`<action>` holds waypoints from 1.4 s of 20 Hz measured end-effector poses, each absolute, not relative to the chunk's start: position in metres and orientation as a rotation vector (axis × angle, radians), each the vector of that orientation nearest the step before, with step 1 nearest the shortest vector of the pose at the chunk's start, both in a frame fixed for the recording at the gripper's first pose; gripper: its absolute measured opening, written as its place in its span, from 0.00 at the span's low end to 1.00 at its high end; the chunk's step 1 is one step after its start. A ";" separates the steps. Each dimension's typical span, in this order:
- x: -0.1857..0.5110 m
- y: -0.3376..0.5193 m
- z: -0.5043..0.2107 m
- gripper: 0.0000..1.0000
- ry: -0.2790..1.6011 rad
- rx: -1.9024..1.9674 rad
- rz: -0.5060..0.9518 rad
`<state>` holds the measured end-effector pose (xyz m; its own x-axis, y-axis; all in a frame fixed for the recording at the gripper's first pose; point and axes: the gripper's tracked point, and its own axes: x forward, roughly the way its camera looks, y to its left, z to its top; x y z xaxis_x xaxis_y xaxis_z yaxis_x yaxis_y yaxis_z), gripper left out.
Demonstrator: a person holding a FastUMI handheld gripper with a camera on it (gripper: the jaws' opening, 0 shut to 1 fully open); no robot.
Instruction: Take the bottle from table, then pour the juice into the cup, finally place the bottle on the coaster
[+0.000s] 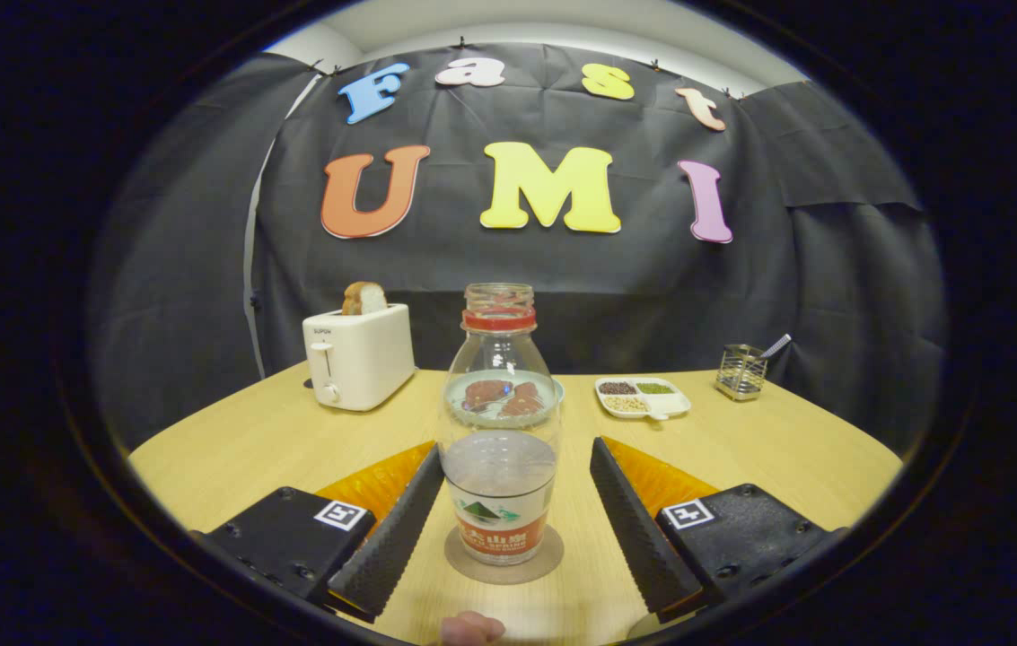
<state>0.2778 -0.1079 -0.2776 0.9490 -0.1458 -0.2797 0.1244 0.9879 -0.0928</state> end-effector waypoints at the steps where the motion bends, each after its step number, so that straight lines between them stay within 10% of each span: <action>1: 0.275 -0.108 -0.273 1.00 0.290 -0.064 -0.142; 28: 0.018 -0.068 -0.028 1.00 0.070 0.048 -0.046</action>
<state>0.0175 -0.0675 -0.0282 0.9965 -0.0439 -0.0712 0.0472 0.9978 0.0462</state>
